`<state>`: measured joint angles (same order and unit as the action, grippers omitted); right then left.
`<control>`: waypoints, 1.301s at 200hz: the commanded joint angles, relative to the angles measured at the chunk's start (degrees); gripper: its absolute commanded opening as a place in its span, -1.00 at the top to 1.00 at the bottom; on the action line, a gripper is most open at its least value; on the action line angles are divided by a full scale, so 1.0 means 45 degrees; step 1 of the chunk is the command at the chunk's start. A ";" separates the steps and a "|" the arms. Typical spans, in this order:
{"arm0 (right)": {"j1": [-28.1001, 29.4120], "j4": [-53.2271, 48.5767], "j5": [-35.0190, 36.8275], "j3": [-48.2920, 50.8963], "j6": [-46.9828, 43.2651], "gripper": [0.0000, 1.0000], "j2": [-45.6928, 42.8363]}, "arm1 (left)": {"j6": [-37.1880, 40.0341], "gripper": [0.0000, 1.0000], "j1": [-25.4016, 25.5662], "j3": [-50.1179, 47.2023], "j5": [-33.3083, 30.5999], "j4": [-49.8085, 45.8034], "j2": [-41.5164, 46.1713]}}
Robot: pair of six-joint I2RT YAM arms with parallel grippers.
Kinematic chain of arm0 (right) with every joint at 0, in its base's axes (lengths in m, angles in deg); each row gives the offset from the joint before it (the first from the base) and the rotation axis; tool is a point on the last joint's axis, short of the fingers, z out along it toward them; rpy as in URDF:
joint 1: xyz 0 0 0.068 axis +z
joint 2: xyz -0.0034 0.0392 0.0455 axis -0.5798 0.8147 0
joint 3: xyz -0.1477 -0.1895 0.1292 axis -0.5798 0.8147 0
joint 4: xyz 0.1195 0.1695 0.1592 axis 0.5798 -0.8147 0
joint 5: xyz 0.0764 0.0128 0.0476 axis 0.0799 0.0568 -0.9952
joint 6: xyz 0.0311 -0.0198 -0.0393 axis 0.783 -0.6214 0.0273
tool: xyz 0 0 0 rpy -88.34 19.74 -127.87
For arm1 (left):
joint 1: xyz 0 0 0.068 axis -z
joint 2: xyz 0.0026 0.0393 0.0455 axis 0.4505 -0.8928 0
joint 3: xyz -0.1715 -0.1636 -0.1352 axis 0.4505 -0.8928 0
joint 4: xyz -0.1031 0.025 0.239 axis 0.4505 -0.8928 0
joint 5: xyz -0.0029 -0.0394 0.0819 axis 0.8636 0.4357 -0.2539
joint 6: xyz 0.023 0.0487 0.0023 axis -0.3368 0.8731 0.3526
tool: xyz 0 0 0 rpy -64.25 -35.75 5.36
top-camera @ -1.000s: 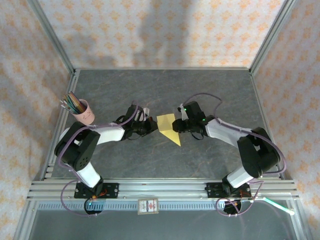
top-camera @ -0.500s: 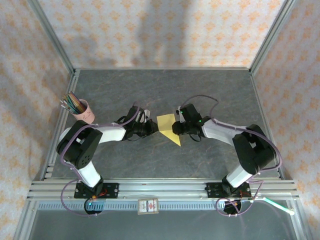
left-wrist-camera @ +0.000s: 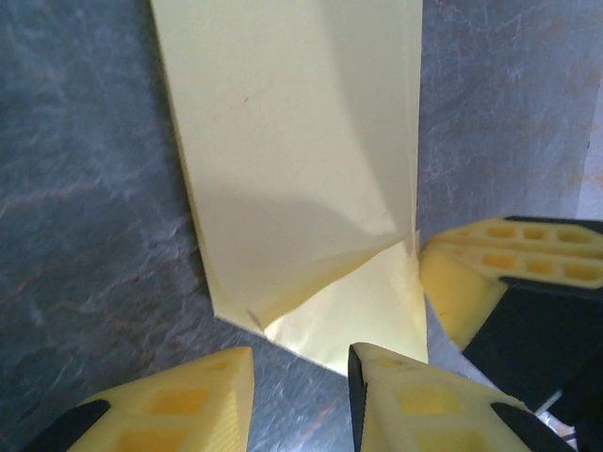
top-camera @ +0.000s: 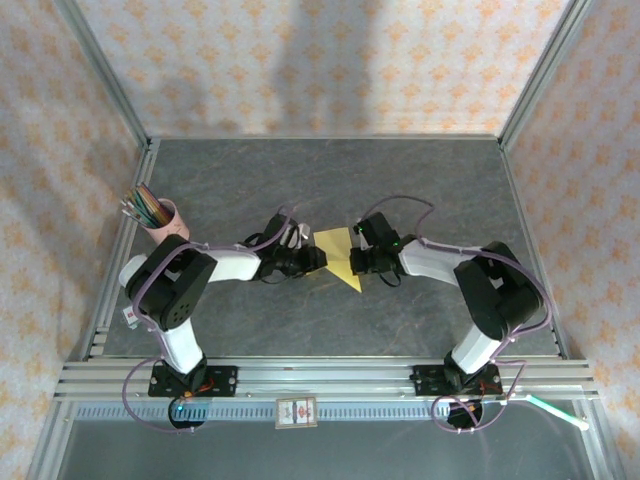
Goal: Fold a paper plane with a square sheet of paper (pick it up from the middle)
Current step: Fourth fold the wing at the center of the table.
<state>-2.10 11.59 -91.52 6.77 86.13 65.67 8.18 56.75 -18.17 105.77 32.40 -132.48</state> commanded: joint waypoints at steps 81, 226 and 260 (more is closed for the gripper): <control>-0.0061 0.0119 0.0499 0.0414 0.0153 0.88 0.0241 | 0.0637 0.39 -0.0049 0.1052 -0.0248 -0.0731 -0.0779; -0.0102 -0.0054 0.0560 0.0158 0.0067 0.87 0.0227 | 0.0717 0.83 -0.0070 0.1088 -0.0523 -0.0842 -0.0466; -0.0124 -0.0289 0.0588 -0.0277 -0.0129 0.69 -0.0424 | 0.0241 1.00 -0.0066 0.0777 -0.0847 -0.0905 0.0146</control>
<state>-2.16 12.10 -91.17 7.19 86.04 66.08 10.71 56.73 -13.74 104.26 29.41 -135.11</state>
